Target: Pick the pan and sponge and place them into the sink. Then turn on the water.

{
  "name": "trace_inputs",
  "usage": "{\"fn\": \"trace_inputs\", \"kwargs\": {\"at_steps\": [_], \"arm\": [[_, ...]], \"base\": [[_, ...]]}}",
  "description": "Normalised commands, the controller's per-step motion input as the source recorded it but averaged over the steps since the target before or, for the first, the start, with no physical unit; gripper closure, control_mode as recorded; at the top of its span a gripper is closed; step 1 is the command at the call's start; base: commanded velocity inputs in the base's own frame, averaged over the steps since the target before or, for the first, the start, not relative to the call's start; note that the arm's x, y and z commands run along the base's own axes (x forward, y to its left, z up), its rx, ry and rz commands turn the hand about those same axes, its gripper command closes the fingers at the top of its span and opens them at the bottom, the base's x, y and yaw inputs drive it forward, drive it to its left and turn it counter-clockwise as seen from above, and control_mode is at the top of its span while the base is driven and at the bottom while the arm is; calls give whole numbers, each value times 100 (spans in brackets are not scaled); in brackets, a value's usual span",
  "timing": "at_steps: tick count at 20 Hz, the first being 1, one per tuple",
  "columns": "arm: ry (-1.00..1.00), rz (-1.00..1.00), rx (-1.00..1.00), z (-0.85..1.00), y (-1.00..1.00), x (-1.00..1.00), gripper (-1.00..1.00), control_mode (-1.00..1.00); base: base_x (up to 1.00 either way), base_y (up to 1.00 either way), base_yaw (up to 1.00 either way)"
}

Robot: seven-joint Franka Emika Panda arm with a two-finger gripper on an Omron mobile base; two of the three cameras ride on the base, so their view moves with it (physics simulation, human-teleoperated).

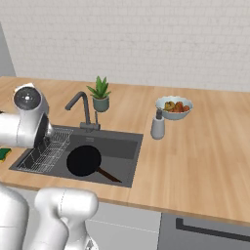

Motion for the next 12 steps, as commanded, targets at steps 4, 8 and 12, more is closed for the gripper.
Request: {"fn": "trace_inputs", "kwargs": {"at_steps": [4,8,12], "arm": [[31,26,-44,-2,81,-31,-100,-100],[12,20,-26,-39,65,-10,-100,-100],[2,17,-20,-64,46,-9,-100,-100]], "base": [[0,0,0],[0,0,0],[0,0,0]]}}
